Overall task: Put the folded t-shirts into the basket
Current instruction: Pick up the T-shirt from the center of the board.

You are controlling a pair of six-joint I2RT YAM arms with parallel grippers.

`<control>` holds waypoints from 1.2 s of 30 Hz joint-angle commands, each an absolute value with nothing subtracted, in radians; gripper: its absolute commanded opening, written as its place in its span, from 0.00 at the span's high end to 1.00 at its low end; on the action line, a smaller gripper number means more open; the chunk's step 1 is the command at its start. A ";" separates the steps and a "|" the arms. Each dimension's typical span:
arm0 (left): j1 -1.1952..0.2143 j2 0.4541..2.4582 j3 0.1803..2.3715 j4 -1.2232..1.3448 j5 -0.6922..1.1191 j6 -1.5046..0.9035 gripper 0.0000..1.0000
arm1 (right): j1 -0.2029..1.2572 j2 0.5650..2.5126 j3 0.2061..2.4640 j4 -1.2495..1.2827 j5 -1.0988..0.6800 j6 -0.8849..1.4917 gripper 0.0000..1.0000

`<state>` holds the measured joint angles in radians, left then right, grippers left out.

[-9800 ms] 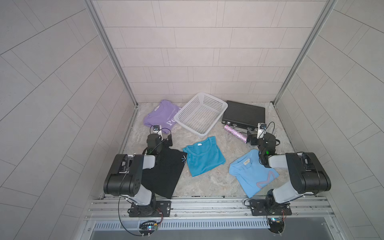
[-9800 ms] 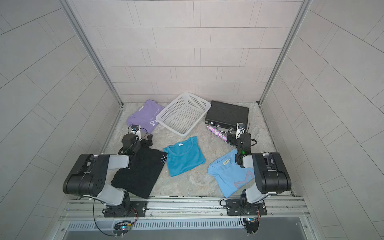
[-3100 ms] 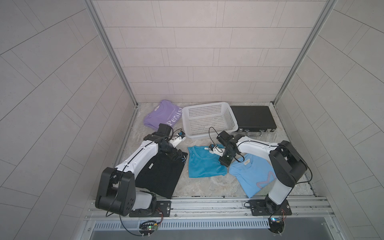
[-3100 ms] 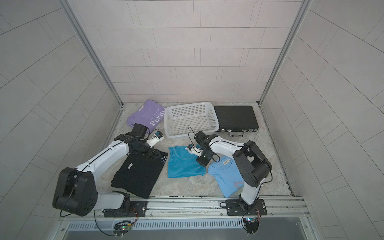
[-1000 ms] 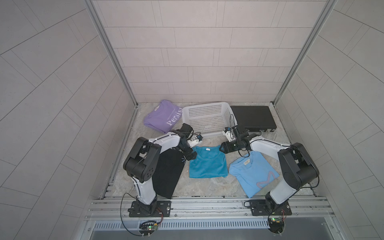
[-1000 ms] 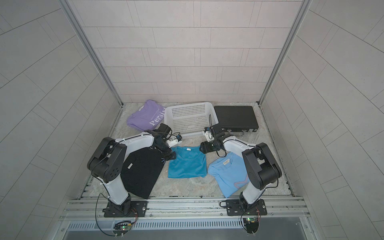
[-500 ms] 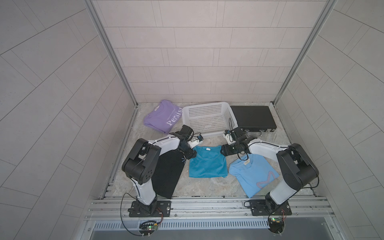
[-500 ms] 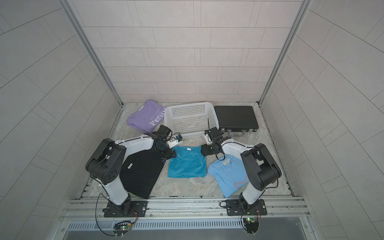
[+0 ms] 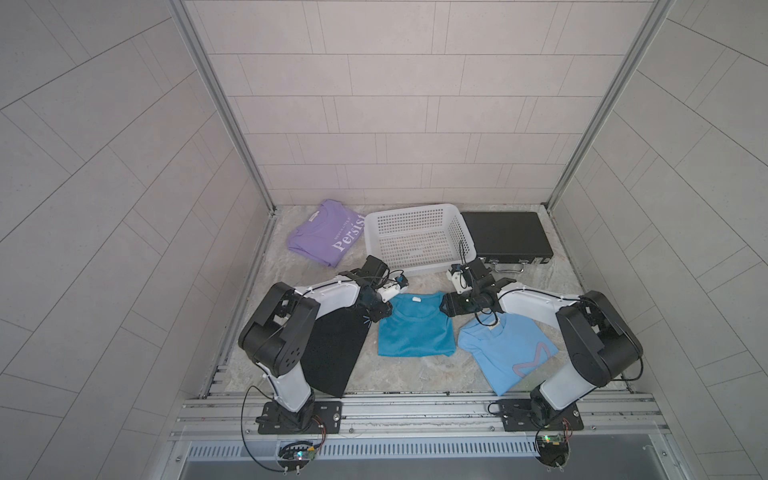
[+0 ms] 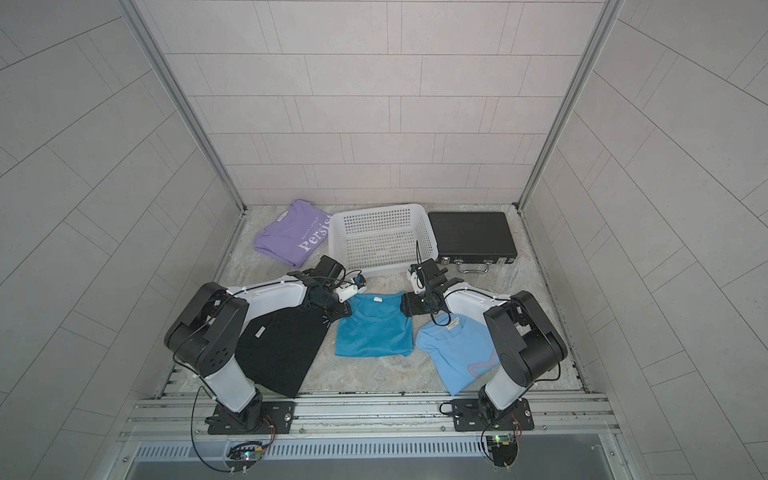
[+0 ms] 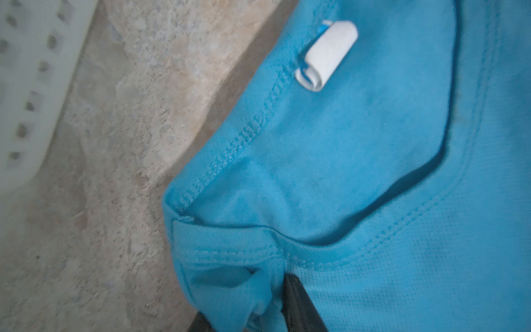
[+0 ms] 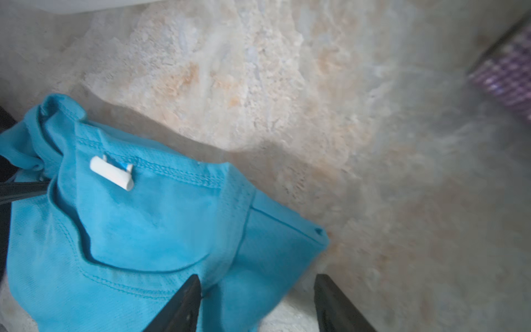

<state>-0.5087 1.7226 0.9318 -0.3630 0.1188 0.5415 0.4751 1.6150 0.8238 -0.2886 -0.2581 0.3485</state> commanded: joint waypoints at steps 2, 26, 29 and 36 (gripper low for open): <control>-0.517 1.717 0.896 -0.425 0.104 0.542 0.69 | 0.477 1.684 0.837 -0.264 -0.277 0.358 0.40; -0.517 1.584 0.895 -0.437 0.174 0.474 1.00 | 0.437 1.504 0.801 -0.122 -0.507 0.216 1.00; -0.516 1.526 0.885 -0.430 0.199 0.470 1.00 | 0.416 1.469 0.798 -0.127 -0.555 0.173 1.00; -0.514 1.438 0.886 -0.450 0.226 0.459 1.00 | 0.400 1.388 0.810 -0.180 -0.625 0.097 1.00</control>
